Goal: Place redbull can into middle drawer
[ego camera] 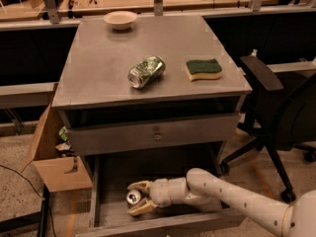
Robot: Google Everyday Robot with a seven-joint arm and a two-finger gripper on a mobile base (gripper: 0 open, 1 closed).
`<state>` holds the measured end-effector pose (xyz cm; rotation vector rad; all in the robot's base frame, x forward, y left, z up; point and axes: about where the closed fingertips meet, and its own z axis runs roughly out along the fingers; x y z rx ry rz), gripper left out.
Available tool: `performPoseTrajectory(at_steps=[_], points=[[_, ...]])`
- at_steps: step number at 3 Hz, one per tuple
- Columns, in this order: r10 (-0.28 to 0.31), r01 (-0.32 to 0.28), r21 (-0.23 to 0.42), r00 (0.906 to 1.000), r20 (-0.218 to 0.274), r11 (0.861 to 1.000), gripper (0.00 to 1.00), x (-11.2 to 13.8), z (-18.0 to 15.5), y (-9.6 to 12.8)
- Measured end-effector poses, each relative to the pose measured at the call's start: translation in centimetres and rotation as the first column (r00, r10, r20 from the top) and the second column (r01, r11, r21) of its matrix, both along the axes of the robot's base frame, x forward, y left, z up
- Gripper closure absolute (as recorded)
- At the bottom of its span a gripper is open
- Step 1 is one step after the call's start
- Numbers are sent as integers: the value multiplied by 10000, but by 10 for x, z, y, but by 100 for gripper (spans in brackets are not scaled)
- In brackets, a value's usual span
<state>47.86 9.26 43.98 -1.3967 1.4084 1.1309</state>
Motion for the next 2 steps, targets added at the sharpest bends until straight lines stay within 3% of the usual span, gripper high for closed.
performPoseTrajectory(at_steps=[1,2], points=[[-196,195,-252,9998,-29,9995,9,3,5,-10],[-395,389,-540,9992,-86,9978,16,3,21,-33]])
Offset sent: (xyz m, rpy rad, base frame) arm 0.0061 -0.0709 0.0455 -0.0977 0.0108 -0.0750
